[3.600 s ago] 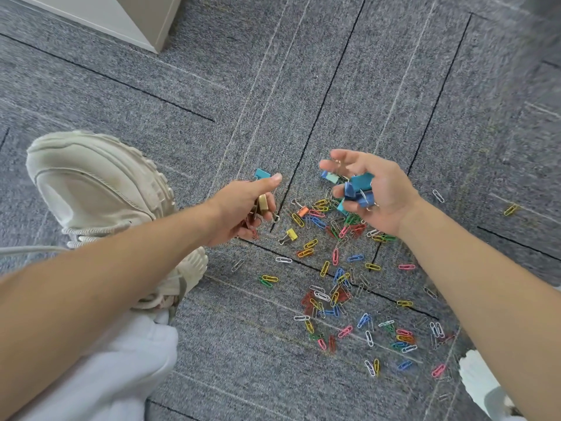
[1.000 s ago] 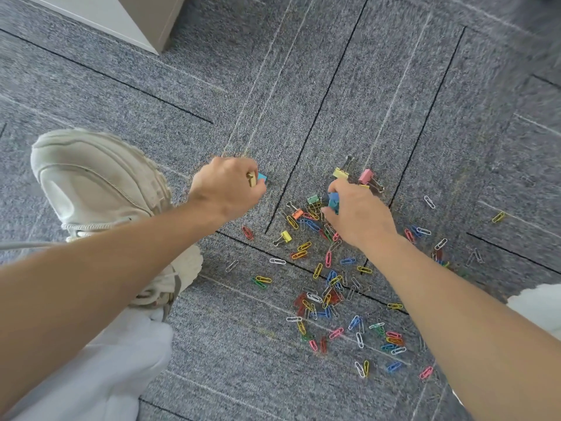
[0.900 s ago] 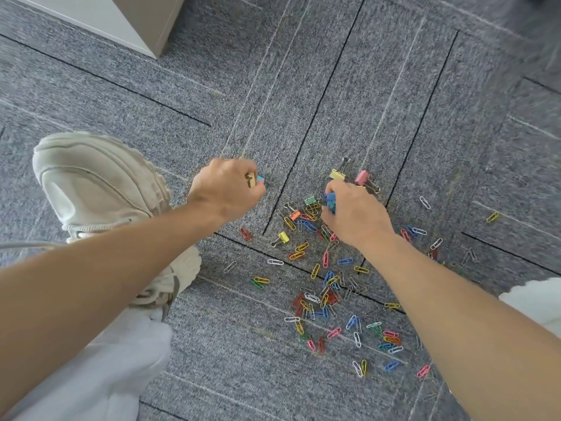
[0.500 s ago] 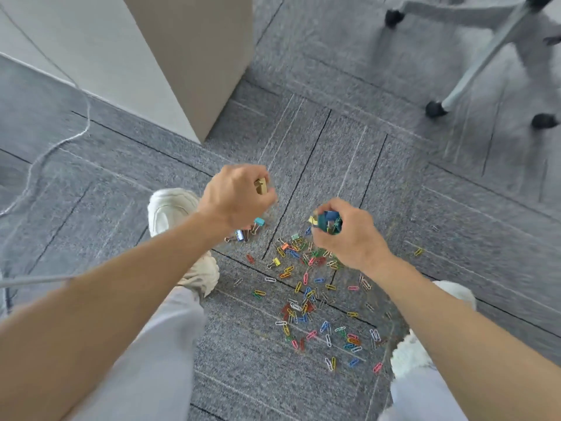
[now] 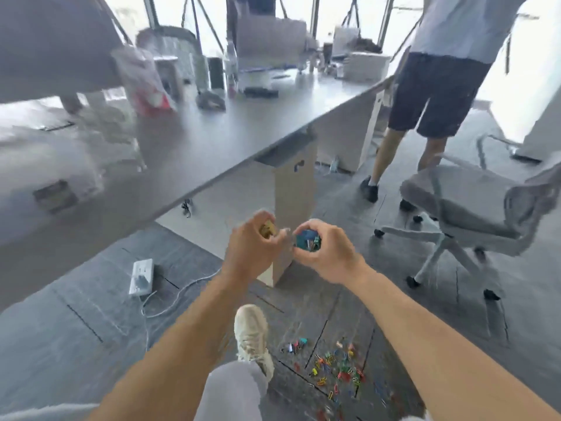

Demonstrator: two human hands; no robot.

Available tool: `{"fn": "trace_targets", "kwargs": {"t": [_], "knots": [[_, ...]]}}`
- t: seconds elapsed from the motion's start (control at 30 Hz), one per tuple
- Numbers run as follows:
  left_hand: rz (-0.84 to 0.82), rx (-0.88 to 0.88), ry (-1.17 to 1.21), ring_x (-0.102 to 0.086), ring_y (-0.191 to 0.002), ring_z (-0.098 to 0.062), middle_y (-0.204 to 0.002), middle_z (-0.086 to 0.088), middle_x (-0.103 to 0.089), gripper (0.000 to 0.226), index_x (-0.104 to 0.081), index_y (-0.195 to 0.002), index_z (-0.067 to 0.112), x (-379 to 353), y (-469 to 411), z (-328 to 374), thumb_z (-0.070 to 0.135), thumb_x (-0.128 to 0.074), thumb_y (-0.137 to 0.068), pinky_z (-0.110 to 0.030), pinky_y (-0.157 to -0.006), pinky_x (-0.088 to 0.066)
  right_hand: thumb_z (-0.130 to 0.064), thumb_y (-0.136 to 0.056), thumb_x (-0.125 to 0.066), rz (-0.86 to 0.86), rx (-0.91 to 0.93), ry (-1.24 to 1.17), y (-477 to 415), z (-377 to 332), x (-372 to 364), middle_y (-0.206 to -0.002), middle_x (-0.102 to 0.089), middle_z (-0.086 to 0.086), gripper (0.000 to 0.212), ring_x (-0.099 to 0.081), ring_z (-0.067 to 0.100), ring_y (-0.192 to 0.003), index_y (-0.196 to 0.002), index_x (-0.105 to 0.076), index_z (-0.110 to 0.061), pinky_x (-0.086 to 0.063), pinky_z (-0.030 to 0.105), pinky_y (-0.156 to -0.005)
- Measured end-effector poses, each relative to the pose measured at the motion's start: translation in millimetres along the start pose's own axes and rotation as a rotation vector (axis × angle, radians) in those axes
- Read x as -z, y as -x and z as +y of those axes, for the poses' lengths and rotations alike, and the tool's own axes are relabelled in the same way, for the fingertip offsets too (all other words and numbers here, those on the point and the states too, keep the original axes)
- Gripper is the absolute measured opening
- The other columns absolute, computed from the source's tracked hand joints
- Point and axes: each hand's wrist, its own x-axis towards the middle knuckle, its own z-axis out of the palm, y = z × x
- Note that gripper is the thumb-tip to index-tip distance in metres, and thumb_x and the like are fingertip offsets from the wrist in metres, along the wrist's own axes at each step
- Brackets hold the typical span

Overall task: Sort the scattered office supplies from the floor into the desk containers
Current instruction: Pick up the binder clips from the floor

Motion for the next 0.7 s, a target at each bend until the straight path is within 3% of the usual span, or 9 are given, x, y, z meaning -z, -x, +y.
{"fn": "trace_targets", "kwargs": {"t": [0.07, 0.2, 0.33, 0.43, 0.5, 0.7], "knots": [[0.016, -0.041, 0.008, -0.054, -0.057, -0.016, -0.066, 0.009, -0.060, 0.019, -0.053, -0.083, 0.031, 44, 16, 21, 0.038, -0.071, -0.084, -0.032, -0.057, -0.047, -0.020, -0.082, -0.076, 0.004, 0.070, 0.039, 13, -48, 9, -0.086, -0.066, -0.003, 0.022, -0.062, 0.012, -0.074, -0.100, -0.066, -0.014, -0.043, 0.010, -0.062], [0.073, -0.078, 0.110, -0.045, -0.052, -0.010, -0.064, 0.012, -0.053, 0.023, -0.049, -0.079, 0.033, 123, 44, 45, 0.038, -0.069, -0.089, -0.025, -0.053, -0.039, -0.021, -0.083, -0.076, -0.012, 0.126, 0.079, 36, -128, 19, -0.082, -0.064, -0.010, 0.020, -0.055, -0.002, -0.066, -0.100, -0.066, -0.018, -0.041, 0.007, -0.056], [0.143, -0.169, 0.208, -0.039, -0.047, -0.008, -0.059, 0.010, -0.049, 0.023, -0.051, -0.081, 0.036, 199, 62, 54, 0.023, -0.068, -0.088, -0.024, -0.050, -0.037, -0.017, -0.084, -0.074, -0.028, 0.160, 0.031, 34, -190, 11, -0.073, -0.062, -0.008, 0.014, -0.051, -0.003, -0.053, -0.096, -0.068, -0.016, -0.038, 0.010, -0.050], [0.145, -0.144, 0.219, -0.046, -0.048, -0.001, -0.063, 0.011, -0.058, 0.027, -0.058, -0.097, 0.034, 249, 58, 50, 0.008, -0.064, -0.090, -0.018, -0.050, -0.041, -0.014, -0.085, -0.072, -0.073, 0.205, -0.018, 18, -224, -7, -0.061, -0.056, -0.009, 0.006, -0.044, -0.002, -0.042, -0.086, -0.067, -0.013, -0.037, 0.017, -0.047], [0.194, -0.088, 0.182, -0.055, -0.058, -0.006, -0.074, 0.008, -0.066, 0.022, -0.064, -0.091, 0.033, 276, 48, 44, 0.011, -0.067, -0.087, -0.021, -0.056, -0.046, -0.013, -0.085, -0.071, -0.118, 0.215, -0.063, 2, -243, -23, -0.060, -0.054, -0.008, 0.007, -0.042, 0.001, -0.042, -0.088, -0.067, -0.007, -0.037, 0.020, -0.045], [0.296, 0.044, 0.004, -0.051, -0.053, -0.012, -0.064, 0.004, -0.063, 0.016, -0.063, -0.072, 0.017, 352, -15, 12, 0.020, -0.068, -0.087, -0.022, -0.051, -0.039, -0.010, -0.085, -0.072, -0.164, 0.246, -0.190, -78, -286, -78, -0.064, -0.053, -0.004, 0.012, -0.041, 0.001, -0.041, -0.094, -0.065, -0.007, -0.035, 0.017, -0.040]]}}
